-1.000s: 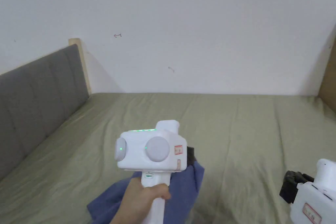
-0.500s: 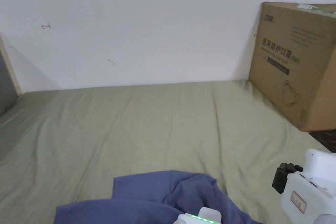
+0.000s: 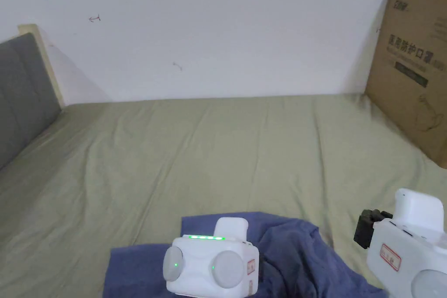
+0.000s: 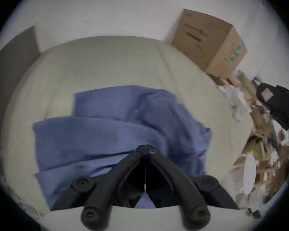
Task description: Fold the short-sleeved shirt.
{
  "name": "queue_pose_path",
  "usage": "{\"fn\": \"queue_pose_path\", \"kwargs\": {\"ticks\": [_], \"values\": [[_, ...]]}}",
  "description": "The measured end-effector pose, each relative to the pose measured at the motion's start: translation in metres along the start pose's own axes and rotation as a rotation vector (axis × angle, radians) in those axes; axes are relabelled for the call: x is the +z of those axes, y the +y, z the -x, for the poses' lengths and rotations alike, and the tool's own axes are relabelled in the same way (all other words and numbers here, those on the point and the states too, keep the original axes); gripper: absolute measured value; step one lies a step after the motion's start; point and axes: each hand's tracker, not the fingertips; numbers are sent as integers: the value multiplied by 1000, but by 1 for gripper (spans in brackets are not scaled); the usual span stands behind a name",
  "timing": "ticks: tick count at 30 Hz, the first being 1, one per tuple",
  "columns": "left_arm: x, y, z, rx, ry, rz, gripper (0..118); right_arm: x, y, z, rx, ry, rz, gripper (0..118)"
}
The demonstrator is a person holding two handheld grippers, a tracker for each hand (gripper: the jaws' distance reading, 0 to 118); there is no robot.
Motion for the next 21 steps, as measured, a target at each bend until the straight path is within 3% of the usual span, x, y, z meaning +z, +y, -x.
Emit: {"fn": "queue_pose_path", "kwargs": {"ticks": [1,5,11,13,15,16,21], "values": [[4,-10,11,10,75,-19,0,-4,-3,5,1,13,9,0],[7,-34,50,121,28,11,0,-21,-16,23,19,26,59,0],[-1,-22,124,166,153,-15,1,-47,-33,46,76,75,135,0],[-4,-1,162,229,202,-2,42,-57,-38,51,96,70,159,0],[-11,22,195,264,251,-15,96,-66,-41,54,93,75,178,0],[-17,33,211,262,262,-7,104,-70,-43,56,89,77,185,0],[-56,52,253,271,328,81,101,-82,-51,63,123,76,222,0]]}}
